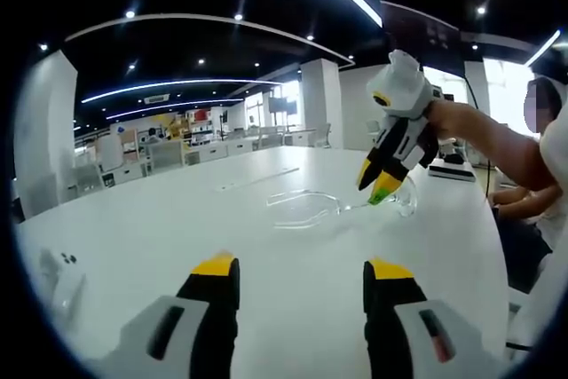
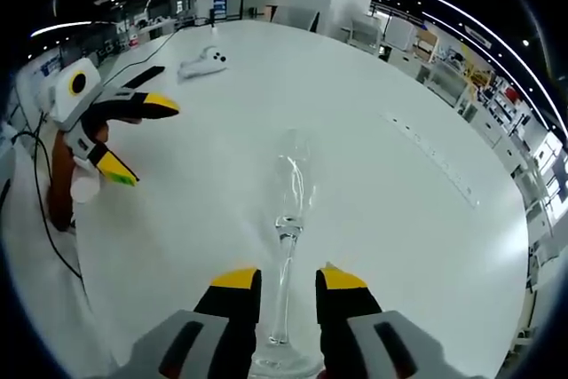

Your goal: Stand the stemmed glass upright on the table place it in front of you

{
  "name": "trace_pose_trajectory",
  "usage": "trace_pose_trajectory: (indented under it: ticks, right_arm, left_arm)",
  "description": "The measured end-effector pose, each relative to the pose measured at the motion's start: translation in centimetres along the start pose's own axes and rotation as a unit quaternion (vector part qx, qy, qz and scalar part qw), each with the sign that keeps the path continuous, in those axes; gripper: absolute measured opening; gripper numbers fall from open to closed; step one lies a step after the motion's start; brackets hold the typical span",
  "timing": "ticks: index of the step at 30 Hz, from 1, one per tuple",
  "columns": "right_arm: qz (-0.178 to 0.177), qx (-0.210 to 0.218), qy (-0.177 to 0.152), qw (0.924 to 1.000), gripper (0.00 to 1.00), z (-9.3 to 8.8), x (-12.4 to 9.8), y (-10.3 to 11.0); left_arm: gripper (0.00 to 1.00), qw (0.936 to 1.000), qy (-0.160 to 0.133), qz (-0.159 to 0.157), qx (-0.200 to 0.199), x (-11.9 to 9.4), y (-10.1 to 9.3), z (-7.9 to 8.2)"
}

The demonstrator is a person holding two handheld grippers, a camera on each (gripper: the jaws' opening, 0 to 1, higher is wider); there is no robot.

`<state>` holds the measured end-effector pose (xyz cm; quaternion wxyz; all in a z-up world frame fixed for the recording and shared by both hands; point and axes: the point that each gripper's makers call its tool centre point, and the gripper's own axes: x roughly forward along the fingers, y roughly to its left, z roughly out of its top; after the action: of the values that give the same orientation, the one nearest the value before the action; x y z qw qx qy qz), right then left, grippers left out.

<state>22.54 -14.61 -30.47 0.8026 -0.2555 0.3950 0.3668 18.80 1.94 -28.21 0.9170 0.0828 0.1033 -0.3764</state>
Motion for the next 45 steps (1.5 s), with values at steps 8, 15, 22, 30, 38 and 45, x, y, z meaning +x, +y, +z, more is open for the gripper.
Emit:
trace_pose_trajectory:
  ticks: [8, 15, 22, 30, 38, 45]
  right_arm:
    - [0.002, -0.003, 0.008, 1.0000, 0.27, 0.0, 0.3, -0.1]
    - [0.005, -0.006, 0.011, 0.9999, 0.27, 0.2, 0.6, -0.1]
    - [0.007, -0.007, 0.020, 0.9998, 0.27, 0.1, 0.8, -0.1]
    - [0.007, -0.008, 0.024, 0.9997, 0.27, 0.1, 0.9, -0.2]
    - [0.010, -0.010, 0.028, 0.9995, 0.26, 0.3, 1.3, -0.1]
    - [0.010, -0.010, 0.033, 0.9994, 0.26, 0.4, 1.6, -0.3]
  left_arm:
    - [0.56, 1.0000, 0.000, -0.001, 0.000, 0.1, -0.1, 0.0]
    - [0.56, 1.0000, -0.001, 0.000, 0.000, 0.1, -0.1, 0.0]
    - [0.56, 1.0000, 0.000, 0.000, 0.000, 0.1, -0.1, 0.0]
    - [0.56, 1.0000, -0.001, 0.000, 0.000, 0.1, -0.1, 0.1]
    - [0.56, 1.0000, -0.004, 0.000, 0.000, 0.1, 0.0, 0.1]
    - [0.56, 1.0000, -0.004, -0.001, 0.000, 0.1, 0.0, 0.2]
